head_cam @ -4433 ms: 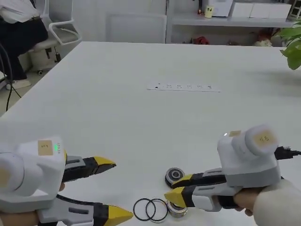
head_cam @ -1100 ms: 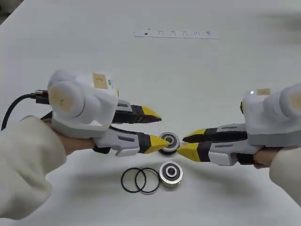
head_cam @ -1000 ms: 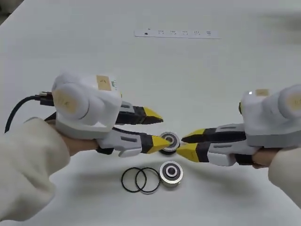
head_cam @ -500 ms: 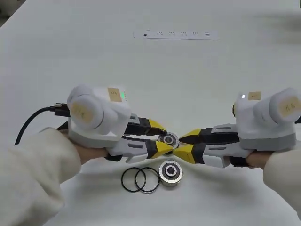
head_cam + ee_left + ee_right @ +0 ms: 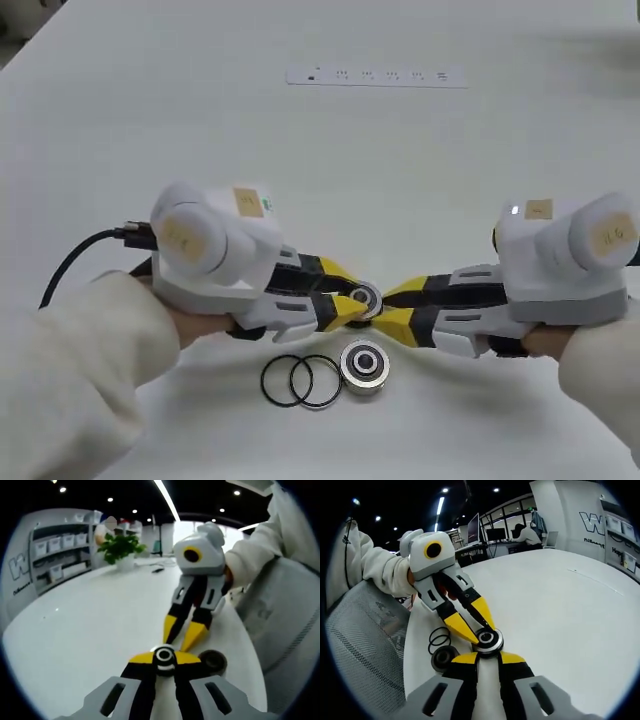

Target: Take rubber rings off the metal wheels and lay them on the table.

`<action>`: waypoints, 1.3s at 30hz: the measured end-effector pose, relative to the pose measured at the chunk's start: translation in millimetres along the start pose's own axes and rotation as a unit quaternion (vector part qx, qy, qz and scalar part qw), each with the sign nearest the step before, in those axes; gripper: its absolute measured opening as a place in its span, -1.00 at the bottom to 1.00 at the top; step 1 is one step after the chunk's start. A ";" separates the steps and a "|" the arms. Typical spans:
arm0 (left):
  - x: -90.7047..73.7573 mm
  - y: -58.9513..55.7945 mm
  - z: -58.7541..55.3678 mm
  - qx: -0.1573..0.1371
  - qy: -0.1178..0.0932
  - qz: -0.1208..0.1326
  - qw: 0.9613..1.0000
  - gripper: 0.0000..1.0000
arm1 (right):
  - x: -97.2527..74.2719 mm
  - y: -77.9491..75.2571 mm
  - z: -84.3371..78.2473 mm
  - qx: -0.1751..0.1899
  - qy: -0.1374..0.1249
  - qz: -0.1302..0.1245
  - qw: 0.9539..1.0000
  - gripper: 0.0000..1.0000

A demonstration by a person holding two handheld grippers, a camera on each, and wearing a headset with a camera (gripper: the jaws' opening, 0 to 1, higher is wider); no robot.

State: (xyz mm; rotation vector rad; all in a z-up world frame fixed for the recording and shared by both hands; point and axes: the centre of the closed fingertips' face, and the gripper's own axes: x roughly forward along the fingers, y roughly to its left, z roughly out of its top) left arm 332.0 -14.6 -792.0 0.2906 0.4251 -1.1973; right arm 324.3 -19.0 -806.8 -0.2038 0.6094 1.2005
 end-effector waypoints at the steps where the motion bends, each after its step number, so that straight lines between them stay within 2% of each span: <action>1: 0.1 -0.1 0.1 0.000 0.000 0.001 1.000 -0.72 | -0.4 -0.2 -1.2 -0.004 0.003 -0.002 1.000 -0.80; 3: 0.4 -0.5 0.2 0.000 0.000 0.002 1.000 -0.72 | -0.4 -2.2 -2.2 -0.009 0.006 -0.009 1.000 -0.89; 10: 0.8 -2.9 -0.2 0.005 -0.006 0.008 1.000 -0.72 | 0.6 -6.5 -2.0 -0.011 0.018 -0.022 1.000 -0.98; 16: 1.0 -4.2 -0.4 0.013 -0.011 0.015 1.000 -0.73 | -2.4 -7.9 -1.9 0.057 0.018 -0.031 0.998 -1.00; 21: 1.1 -4.5 -0.4 0.015 -0.011 0.016 1.000 -0.73 | -6.3 -10.7 -1.6 0.123 0.005 -0.030 0.992 -1.00; 27: 0.9 -5.2 -0.3 0.015 -0.011 0.016 1.000 -0.73 | -7.4 -9.4 -0.6 0.156 -0.001 -0.029 0.987 -1.00; 34: 0.4 -4.9 -0.4 0.016 -0.012 0.016 1.000 -0.73 | -8.4 -7.0 3.5 0.163 -0.010 -0.028 0.986 -1.00; 39: 0.2 -4.7 -0.5 0.015 -0.013 0.016 1.000 -0.73 | -9.3 -5.3 7.2 0.177 -0.021 -0.024 0.984 -1.00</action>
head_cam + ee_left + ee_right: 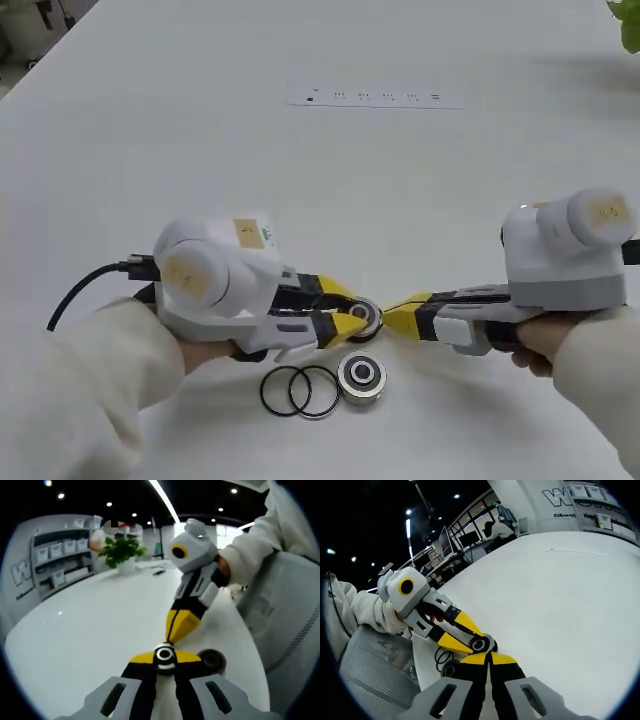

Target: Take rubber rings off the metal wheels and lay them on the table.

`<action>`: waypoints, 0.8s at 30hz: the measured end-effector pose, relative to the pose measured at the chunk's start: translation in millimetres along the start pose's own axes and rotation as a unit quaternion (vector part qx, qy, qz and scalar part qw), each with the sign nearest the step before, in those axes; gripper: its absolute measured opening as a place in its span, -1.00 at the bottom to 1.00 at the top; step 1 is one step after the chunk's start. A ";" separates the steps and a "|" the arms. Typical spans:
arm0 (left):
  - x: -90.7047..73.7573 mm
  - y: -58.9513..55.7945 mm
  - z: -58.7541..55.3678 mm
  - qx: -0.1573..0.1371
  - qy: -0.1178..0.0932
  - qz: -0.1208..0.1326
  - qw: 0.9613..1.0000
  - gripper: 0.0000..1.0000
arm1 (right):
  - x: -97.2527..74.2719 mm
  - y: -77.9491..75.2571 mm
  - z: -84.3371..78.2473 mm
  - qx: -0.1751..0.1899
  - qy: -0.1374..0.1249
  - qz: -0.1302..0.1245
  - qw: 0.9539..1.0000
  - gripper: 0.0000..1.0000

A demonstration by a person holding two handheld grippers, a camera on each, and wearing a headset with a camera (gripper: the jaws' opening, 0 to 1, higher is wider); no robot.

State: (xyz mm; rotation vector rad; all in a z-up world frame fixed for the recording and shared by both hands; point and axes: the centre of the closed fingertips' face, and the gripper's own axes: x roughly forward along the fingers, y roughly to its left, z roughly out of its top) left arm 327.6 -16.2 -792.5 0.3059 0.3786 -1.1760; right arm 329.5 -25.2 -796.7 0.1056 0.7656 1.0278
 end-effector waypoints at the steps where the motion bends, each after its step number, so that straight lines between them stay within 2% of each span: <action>1: 0.0 0.1 0.0 0.000 0.000 0.000 1.000 -0.73 | 0.0 0.0 -0.3 0.000 0.001 -0.001 1.000 -1.00; 24: 0.1 0.8 -0.3 -0.001 -0.001 0.001 1.000 -0.73 | 1.1 2.7 2.4 -0.007 0.002 0.000 1.000 -1.00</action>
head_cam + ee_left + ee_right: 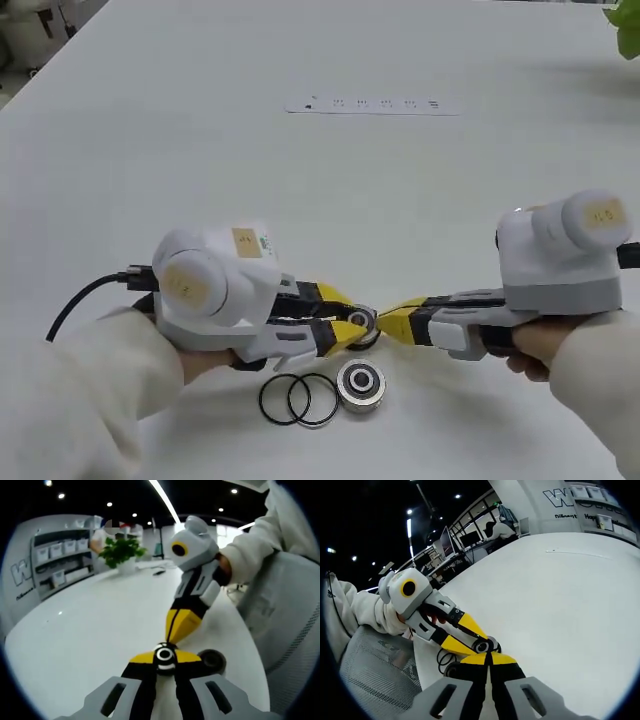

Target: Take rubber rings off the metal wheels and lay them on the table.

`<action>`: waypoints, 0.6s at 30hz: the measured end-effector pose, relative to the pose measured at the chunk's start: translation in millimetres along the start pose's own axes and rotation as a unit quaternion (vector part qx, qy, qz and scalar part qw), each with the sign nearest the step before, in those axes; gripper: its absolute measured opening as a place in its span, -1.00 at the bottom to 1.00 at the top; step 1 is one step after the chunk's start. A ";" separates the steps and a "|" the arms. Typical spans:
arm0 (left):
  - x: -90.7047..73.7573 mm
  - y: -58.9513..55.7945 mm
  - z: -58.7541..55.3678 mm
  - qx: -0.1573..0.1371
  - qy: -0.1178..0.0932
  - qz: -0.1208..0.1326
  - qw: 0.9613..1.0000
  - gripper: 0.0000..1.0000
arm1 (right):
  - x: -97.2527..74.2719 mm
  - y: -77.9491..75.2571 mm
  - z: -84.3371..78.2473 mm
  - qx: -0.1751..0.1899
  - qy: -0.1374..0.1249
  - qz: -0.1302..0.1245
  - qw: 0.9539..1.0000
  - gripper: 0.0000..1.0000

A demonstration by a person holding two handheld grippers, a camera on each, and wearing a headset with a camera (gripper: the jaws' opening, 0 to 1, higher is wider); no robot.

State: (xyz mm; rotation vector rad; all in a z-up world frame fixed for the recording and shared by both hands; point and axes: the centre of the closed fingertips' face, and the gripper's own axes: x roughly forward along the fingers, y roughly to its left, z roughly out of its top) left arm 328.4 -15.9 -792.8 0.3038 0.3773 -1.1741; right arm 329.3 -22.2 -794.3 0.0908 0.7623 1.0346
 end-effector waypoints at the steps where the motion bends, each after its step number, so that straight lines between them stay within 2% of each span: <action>1: 0.0 0.0 0.0 0.000 0.000 0.000 1.000 -0.73 | 0.0 0.1 0.1 0.000 0.000 0.000 1.000 -1.00; 18: 0.2 0.1 0.0 0.002 0.000 0.001 1.000 -0.73 | 0.5 5.7 2.8 -0.019 -0.001 0.010 1.000 -1.00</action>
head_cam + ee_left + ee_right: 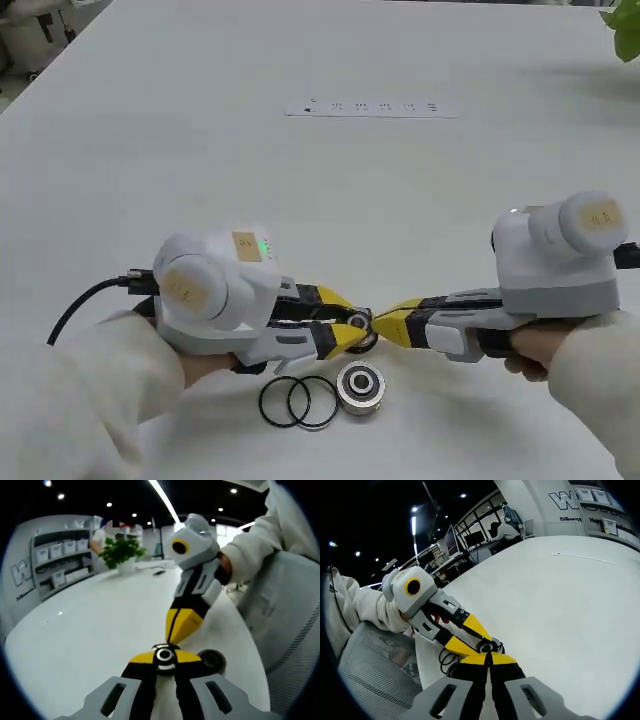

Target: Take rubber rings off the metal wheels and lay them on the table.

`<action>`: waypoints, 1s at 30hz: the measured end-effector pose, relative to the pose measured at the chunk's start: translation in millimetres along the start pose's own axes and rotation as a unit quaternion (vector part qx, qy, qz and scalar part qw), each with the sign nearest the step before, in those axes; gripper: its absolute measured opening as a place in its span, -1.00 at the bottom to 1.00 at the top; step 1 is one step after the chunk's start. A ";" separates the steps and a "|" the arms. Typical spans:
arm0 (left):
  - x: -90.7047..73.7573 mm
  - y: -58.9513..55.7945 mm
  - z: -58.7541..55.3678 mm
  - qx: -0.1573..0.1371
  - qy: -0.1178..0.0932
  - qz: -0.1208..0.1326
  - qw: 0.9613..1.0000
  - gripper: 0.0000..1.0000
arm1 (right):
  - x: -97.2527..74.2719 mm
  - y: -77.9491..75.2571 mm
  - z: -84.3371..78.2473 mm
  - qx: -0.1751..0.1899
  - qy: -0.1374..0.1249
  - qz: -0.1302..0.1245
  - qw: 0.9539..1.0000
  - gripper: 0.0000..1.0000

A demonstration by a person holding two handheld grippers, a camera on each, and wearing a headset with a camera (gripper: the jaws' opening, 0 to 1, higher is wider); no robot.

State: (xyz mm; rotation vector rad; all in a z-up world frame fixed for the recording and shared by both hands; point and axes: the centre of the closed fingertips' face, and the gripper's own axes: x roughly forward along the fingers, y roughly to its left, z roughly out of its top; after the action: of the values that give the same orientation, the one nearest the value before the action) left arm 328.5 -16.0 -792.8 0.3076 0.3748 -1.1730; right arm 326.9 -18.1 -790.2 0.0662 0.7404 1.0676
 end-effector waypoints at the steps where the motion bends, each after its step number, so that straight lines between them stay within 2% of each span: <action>1: 0.0 0.0 0.0 0.001 0.000 0.000 1.000 -0.73 | -0.1 0.3 0.1 -0.001 0.000 0.000 1.000 -1.00; 9: 0.1 -0.1 0.0 0.005 0.005 0.005 1.000 -0.72 | -0.7 7.3 4.2 -0.010 -0.005 0.010 1.000 -1.00; 10: 0.0 0.1 0.0 0.003 0.008 0.007 1.000 -0.72 | -0.8 9.3 8.0 -0.011 -0.013 0.012 1.000 -1.00; 17: -4.4 0.5 1.7 -0.011 0.019 0.008 1.000 -0.71 | -1.1 3.6 3.0 -0.018 -0.003 0.002 1.000 -1.00; 19: -6.5 -1.3 1.5 -0.006 0.024 0.003 1.000 -0.71 | -2.5 3.2 3.5 -0.015 -0.003 -0.001 1.000 -1.00; 30: -23.8 -1.4 16.3 0.004 0.015 -0.003 1.000 -0.35 | -7.7 3.7 9.7 -0.011 -0.014 -0.003 1.000 -1.00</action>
State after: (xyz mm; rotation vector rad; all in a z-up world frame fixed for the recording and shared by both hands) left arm 321.2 -3.5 -767.8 0.3313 0.3989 -1.1771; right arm 327.6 -19.6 -777.4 0.0591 0.7021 1.0665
